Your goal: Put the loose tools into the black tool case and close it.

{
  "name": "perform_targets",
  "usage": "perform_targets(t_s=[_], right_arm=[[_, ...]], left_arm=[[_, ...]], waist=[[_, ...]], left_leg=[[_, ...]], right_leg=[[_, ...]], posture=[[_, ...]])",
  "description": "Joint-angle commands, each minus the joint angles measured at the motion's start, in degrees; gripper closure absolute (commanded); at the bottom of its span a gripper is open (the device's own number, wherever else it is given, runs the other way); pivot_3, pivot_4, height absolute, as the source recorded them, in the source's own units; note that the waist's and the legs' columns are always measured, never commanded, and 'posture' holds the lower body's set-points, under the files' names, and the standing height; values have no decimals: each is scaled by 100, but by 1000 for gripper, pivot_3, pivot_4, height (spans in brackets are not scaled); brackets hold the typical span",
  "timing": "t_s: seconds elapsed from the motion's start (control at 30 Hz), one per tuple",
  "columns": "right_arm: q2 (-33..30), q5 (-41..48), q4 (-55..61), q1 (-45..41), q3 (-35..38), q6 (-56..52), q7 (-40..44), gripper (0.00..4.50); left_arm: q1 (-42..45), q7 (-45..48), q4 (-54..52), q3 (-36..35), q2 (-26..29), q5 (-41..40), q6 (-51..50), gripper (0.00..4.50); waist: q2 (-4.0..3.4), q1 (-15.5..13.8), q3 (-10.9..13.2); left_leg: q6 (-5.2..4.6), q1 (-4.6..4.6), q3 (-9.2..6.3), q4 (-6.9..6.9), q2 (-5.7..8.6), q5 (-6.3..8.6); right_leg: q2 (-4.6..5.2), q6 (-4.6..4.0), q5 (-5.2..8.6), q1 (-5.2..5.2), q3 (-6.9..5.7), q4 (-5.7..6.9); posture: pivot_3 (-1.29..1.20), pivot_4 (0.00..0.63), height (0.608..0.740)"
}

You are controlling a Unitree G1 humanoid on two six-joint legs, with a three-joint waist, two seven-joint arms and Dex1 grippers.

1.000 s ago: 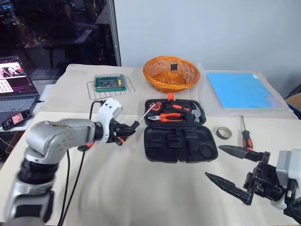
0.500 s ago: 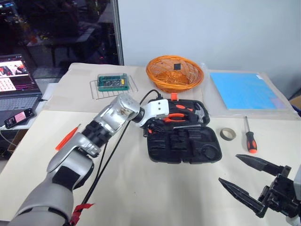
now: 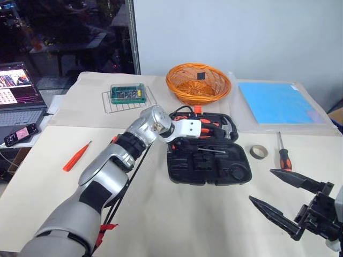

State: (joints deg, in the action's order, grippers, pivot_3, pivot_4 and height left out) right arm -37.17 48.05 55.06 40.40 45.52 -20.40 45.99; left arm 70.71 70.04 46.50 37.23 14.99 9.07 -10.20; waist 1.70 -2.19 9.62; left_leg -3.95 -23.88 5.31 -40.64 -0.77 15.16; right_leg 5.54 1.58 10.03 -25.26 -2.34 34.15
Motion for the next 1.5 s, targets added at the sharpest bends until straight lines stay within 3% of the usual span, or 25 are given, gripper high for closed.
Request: perform_targets(t_s=[0.03,0.37,0.73,0.8,0.97,1.07,1.23,1.37,1.5], right_arm=[[74,-31,159,68,53,178,-8,0],[162,-127,80,112,-12,317,118,0],[223,-313,32,59,-176,391,175,0],[249,-365,24,69,-226,428,183,0],[341,-413,52,145,-243,511,188,0],[411,-437,55,205,-235,573,190,0],[498,-507,32,159,-333,603,112,0],[512,-602,1,65,-447,590,1,0],[448,-599,8,-4,-477,508,-85,0]], left_arm=[[-56,63,-41,-189,-87,102,-262,3707],[-63,-270,189,-433,-234,325,-679,3707],[-28,-519,593,-406,-216,718,-29,3707],[-25,-591,615,-474,-205,722,145,2715],[-200,-223,-79,-1093,-57,162,-12,1328],[-564,-132,-1054,-1849,-33,-617,-690,1328],[-1438,-756,-2373,-2585,-256,-1331,-1878,2890],[-1995,-2096,-2552,-2939,-865,-1309,-1600,4369],[-2345,-3085,-1921,-2403,-1100,-608,-1616,4447]], waist=[[0,-1,0],[-1,-8,0],[-7,2,-5],[-10,2,-7],[-25,-17,-20],[-26,7,-21],[-34,4,-26],[-38,-24,-28],[-36,-29,-27]], left_leg=[[0,0,0,0,0,0],[-11,-7,1,-21,0,6],[-11,3,2,-30,-2,6],[-11,5,2,-30,-2,6],[-11,9,2,-32,-1,6],[-11,3,4,-29,-2,6],[-24,-14,1,-29,-1,16],[-27,-9,0,-33,4,18],[-27,-9,-2,-52,5,18]], right_leg=[[0,0,0,0,0,0],[2,12,-7,2,0,0],[1,11,-14,10,3,5],[1,11,-15,11,4,5],[8,12,-16,17,3,6],[8,12,-16,6,5,5],[7,24,-22,-3,6,6],[10,33,-26,7,7,4],[10,28,-22,14,7,3]], posture=[[0,150,740],[0,150,740],[0,150,740],[0,150,740],[0,150,740],[0,150,740],[0,150,740],[0,150,740],[0,150,740]])
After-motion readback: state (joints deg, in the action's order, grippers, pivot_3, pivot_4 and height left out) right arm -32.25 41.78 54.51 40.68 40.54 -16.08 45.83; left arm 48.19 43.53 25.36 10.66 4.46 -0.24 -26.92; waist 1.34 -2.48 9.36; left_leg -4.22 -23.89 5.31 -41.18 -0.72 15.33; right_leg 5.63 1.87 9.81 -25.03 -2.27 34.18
